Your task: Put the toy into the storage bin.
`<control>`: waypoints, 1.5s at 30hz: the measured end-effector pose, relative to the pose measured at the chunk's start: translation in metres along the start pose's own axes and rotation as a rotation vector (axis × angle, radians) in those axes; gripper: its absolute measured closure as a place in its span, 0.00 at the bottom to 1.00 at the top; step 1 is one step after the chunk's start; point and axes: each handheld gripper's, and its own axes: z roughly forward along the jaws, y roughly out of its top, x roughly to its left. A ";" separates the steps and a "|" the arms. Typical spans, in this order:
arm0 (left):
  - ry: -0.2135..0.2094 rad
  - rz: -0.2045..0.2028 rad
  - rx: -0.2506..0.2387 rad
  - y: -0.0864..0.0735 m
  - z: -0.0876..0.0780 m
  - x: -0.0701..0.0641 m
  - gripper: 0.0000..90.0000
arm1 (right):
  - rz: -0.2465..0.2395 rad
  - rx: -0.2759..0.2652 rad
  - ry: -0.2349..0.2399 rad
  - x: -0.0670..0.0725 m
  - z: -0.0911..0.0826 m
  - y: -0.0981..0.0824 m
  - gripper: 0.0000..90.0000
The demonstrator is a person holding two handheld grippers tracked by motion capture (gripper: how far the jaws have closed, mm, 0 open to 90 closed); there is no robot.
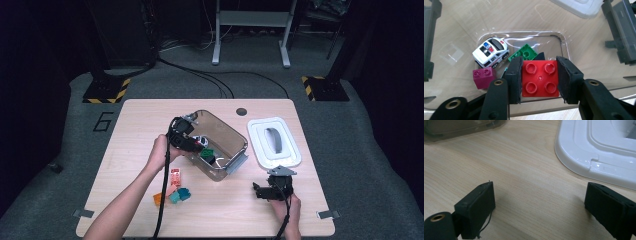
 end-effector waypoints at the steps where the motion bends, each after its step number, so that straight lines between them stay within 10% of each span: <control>1: 0.002 0.004 0.004 0.000 -0.001 0.000 0.62 | 0.001 -0.001 0.000 0.000 0.000 0.000 0.10; 11: 0.045 -0.001 -0.102 -0.014 -0.040 -0.005 0.28 | 0.001 -0.001 0.000 0.000 0.000 0.000 0.10; 20: 0.119 0.008 -0.155 -0.056 -0.071 -0.005 0.17 | -0.002 -0.002 0.000 0.000 0.000 0.000 0.10; 37: 0.122 -0.089 -0.070 -0.164 -0.046 0.007 0.17 | 0.002 -0.001 -0.001 0.000 0.000 0.000 0.10; 45: 0.060 -0.043 -0.057 -0.203 -0.027 -0.006 0.24 | 0.003 -0.001 -0.002 0.000 0.000 0.000 0.10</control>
